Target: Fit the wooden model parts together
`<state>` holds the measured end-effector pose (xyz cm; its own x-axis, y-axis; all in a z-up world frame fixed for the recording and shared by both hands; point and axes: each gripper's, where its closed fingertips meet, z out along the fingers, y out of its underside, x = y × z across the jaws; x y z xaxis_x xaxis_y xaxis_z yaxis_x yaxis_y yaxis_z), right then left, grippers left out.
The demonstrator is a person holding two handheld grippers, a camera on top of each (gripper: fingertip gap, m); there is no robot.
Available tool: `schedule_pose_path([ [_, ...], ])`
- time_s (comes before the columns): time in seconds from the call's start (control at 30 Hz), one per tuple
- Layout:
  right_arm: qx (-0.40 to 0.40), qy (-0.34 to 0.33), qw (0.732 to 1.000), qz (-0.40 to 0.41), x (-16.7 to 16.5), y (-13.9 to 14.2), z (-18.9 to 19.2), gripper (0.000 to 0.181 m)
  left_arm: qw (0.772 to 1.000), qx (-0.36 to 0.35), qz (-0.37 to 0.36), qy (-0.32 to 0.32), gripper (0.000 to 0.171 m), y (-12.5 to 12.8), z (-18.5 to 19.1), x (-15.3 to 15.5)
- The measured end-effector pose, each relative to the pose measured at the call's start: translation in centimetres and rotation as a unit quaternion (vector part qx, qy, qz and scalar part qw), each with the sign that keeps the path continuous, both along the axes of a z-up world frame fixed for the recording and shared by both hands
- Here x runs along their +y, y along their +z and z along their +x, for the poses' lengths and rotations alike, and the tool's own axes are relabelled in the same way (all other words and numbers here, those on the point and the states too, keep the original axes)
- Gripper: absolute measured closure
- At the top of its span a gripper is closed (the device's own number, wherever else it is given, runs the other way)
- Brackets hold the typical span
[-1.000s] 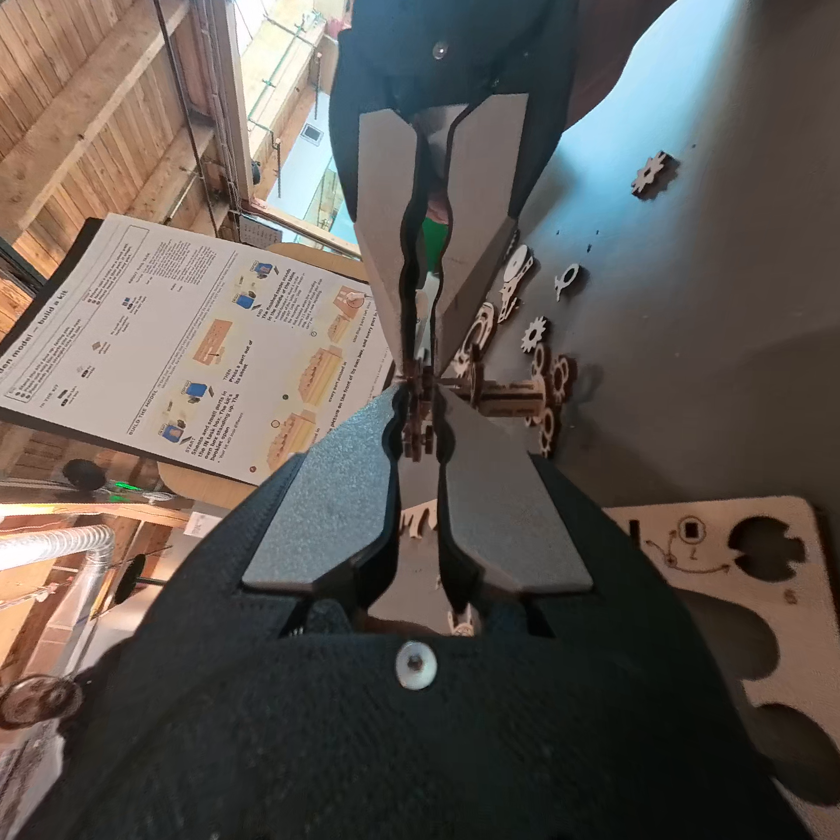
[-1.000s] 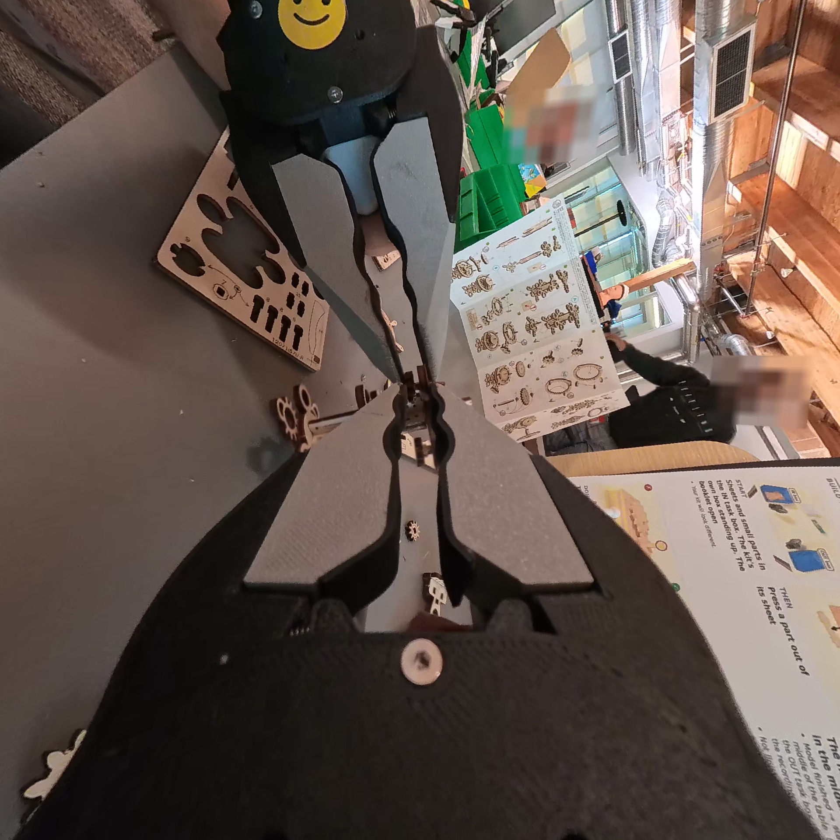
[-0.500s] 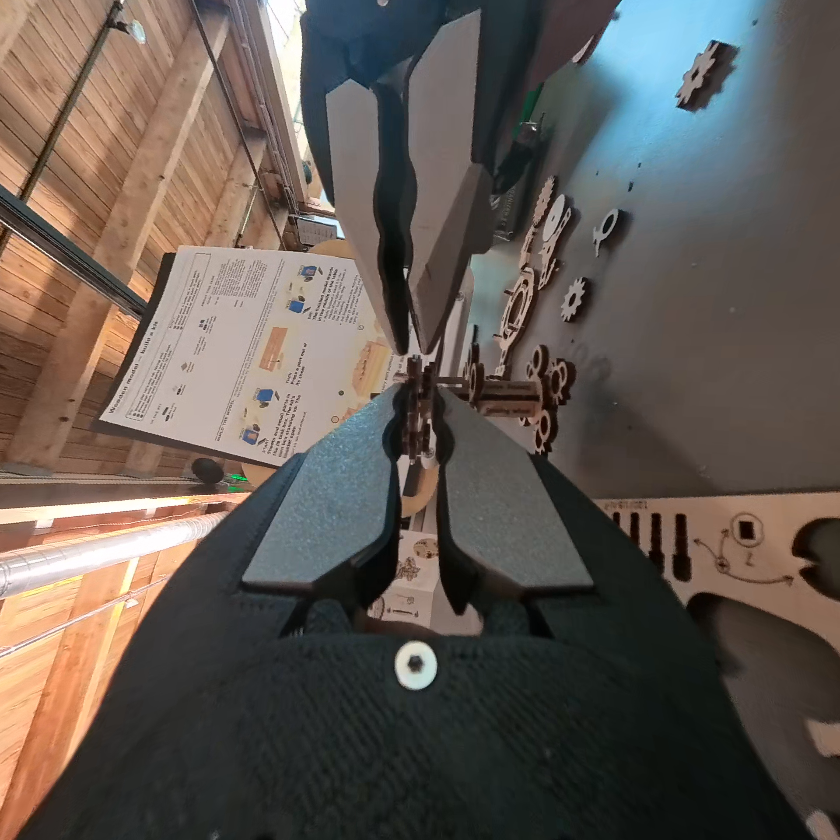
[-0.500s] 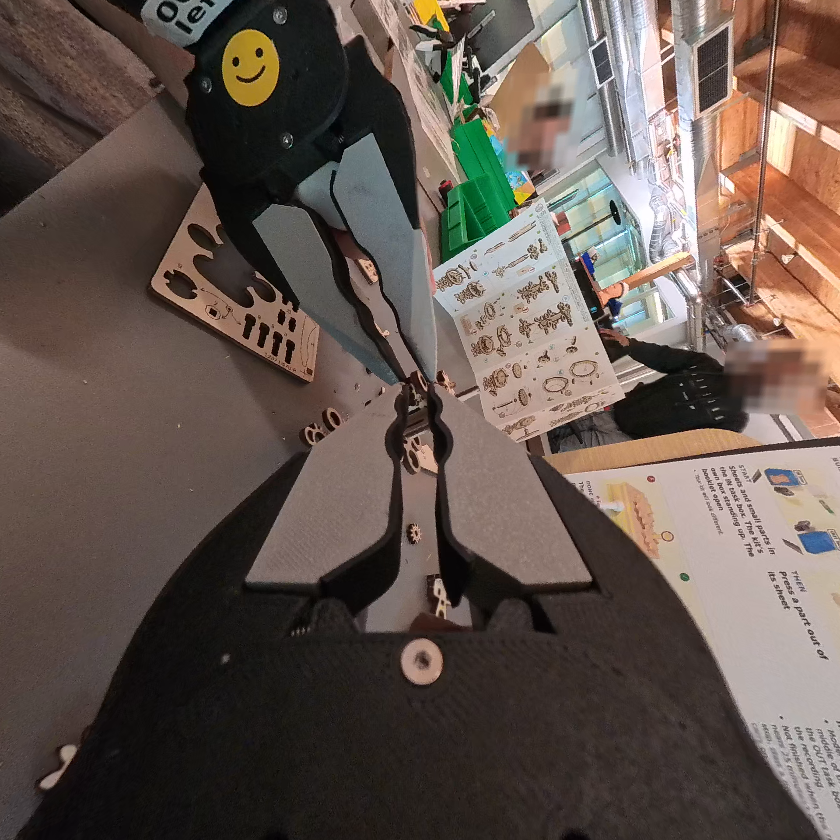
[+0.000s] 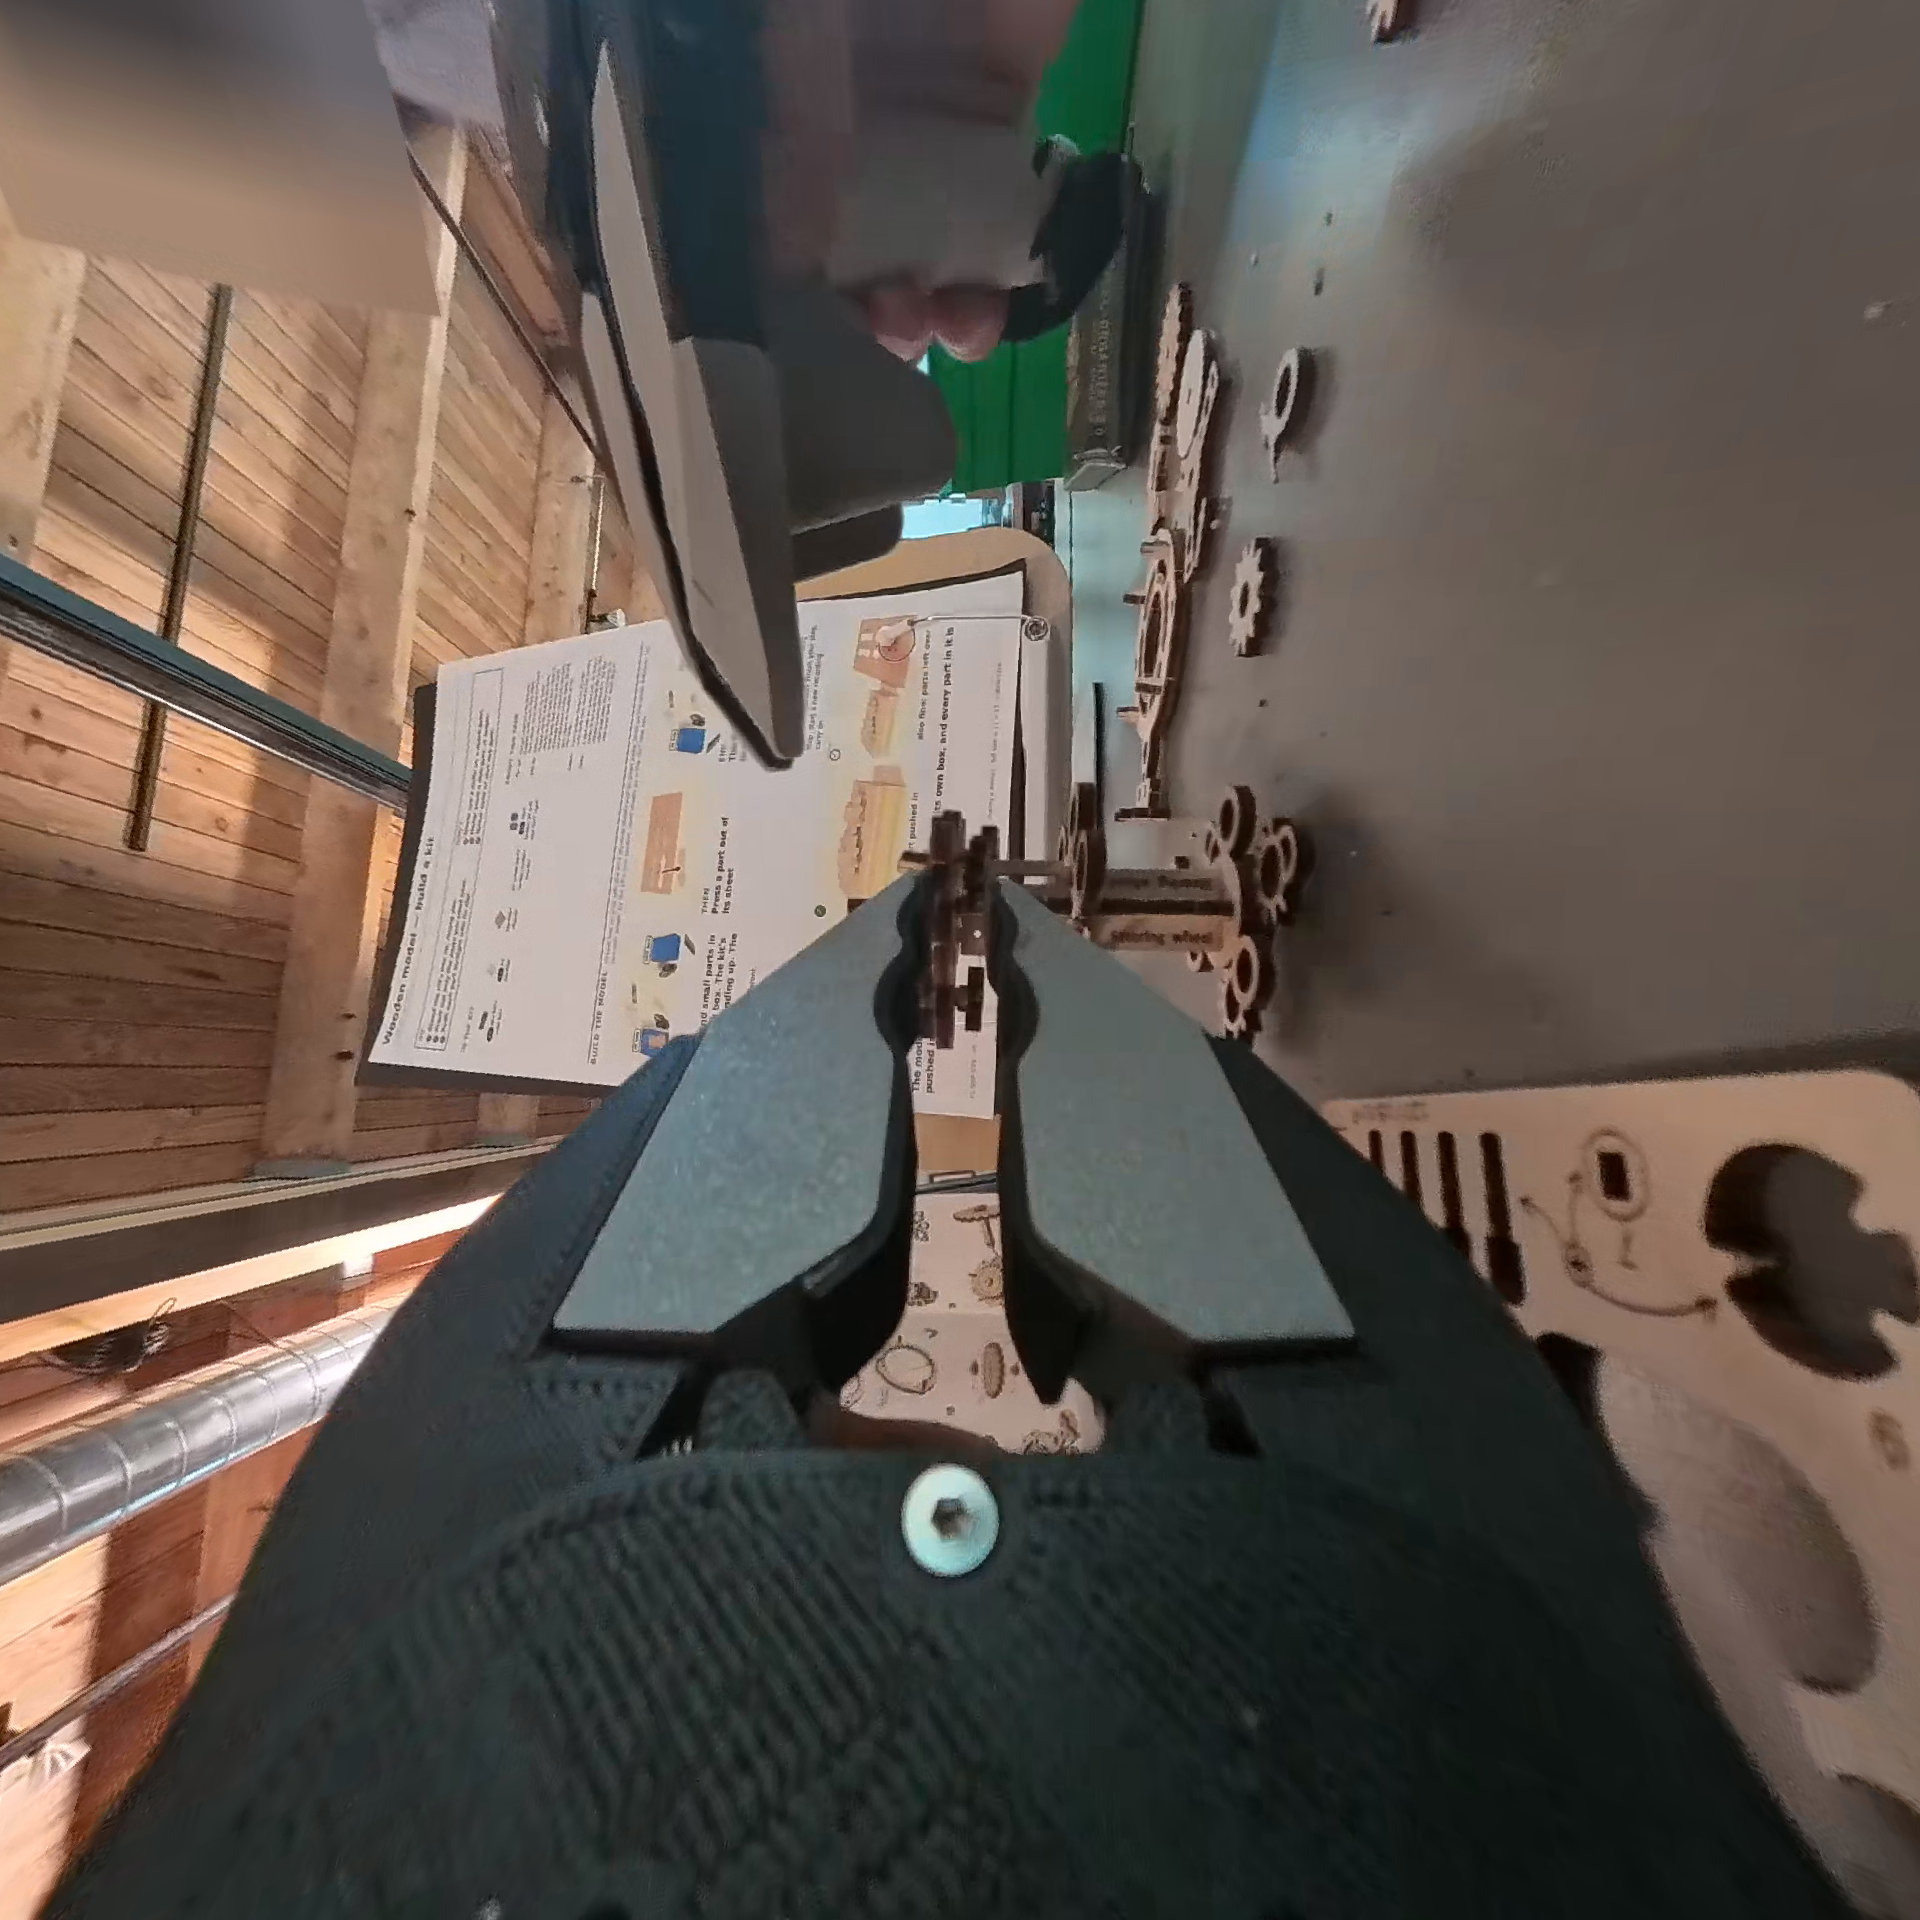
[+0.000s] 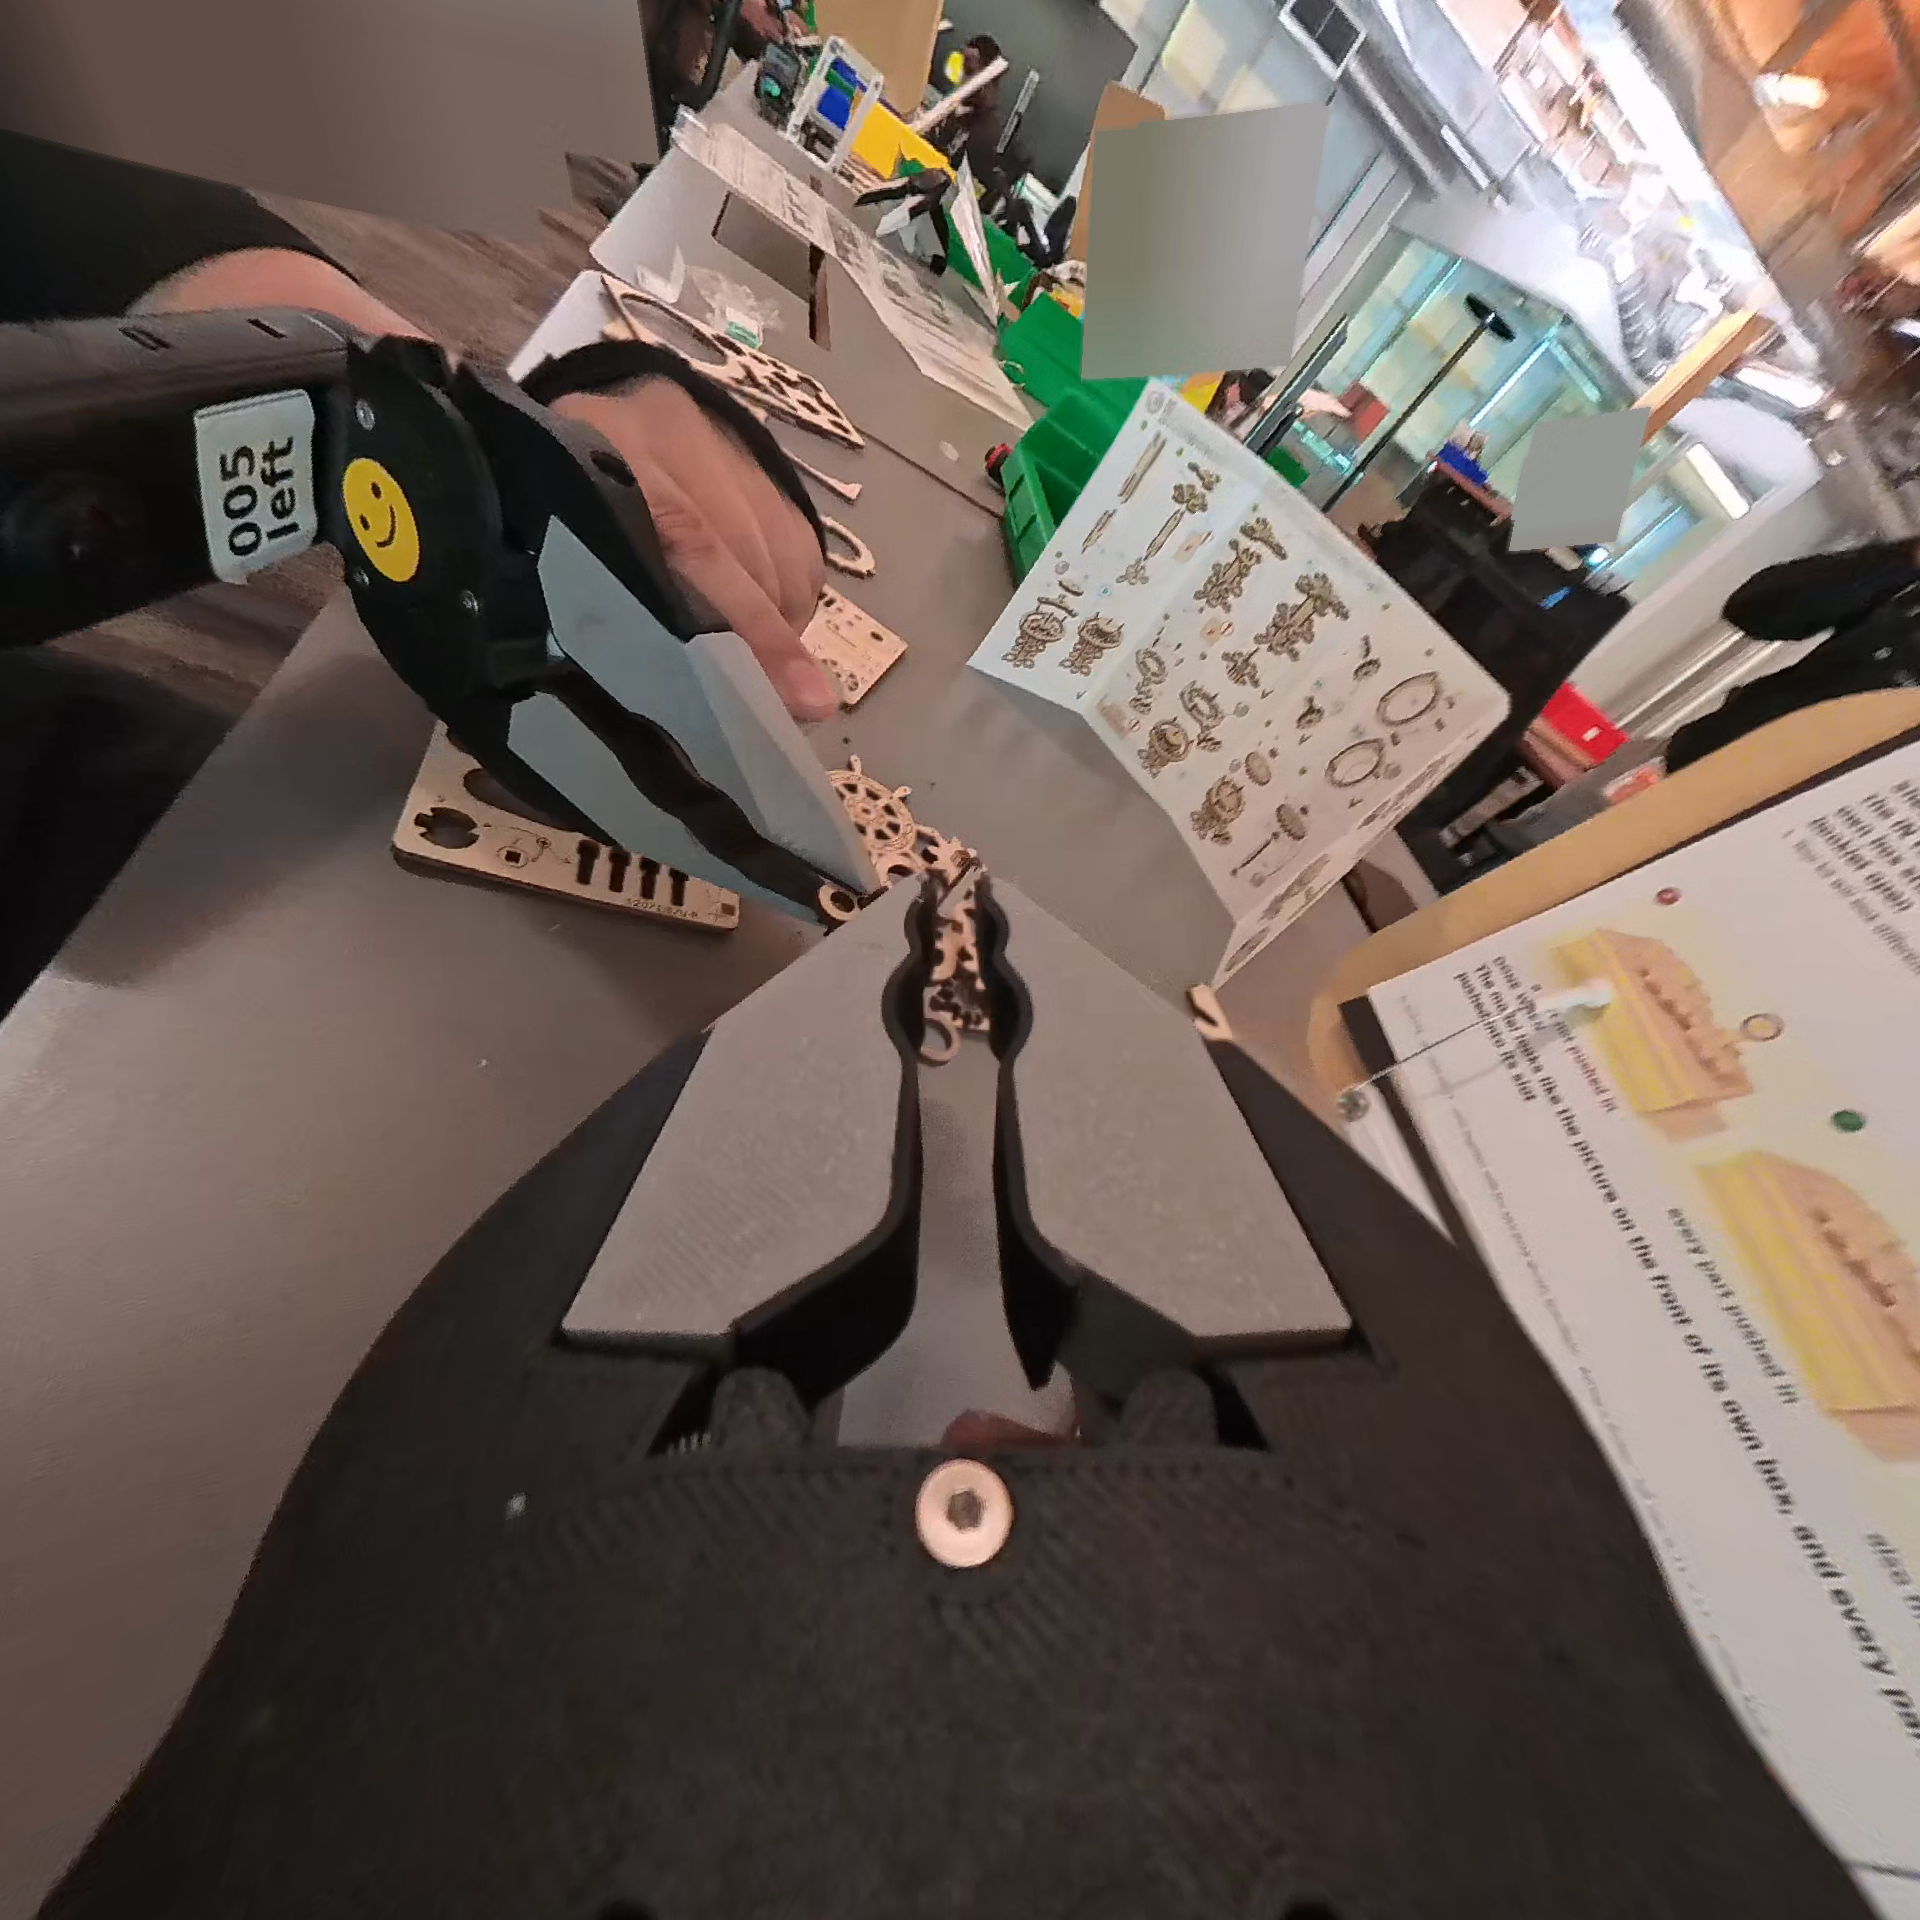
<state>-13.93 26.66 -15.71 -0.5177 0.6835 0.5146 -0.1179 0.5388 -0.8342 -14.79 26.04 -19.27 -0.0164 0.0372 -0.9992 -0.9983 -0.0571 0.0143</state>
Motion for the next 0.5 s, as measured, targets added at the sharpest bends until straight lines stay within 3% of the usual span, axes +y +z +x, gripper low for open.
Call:
schedule_pose_path([
  [0.3, -0.079, 0.001, 0.993, -0.087, 1.0, -0.2, 0.7, 0.18, 1.0, 0.006, -0.003, 0.002, 0.165, -0.2, 0.0, 0.1],
  [0.4, -0.158, -0.003, 0.98, -0.122, 1.2, -1.2, 2.3, 0.162, 1.0, 0.007, -0.003, -0.001, 0.165, -0.3, 0.1, 0.1],
  [0.5, -0.244, -0.021, 0.965, -0.091, 1.3, -4.0, 5.8, 0.157, 1.0, 0.003, -0.005, -0.002, 0.165, -0.3, 0.1, 0.1],
])
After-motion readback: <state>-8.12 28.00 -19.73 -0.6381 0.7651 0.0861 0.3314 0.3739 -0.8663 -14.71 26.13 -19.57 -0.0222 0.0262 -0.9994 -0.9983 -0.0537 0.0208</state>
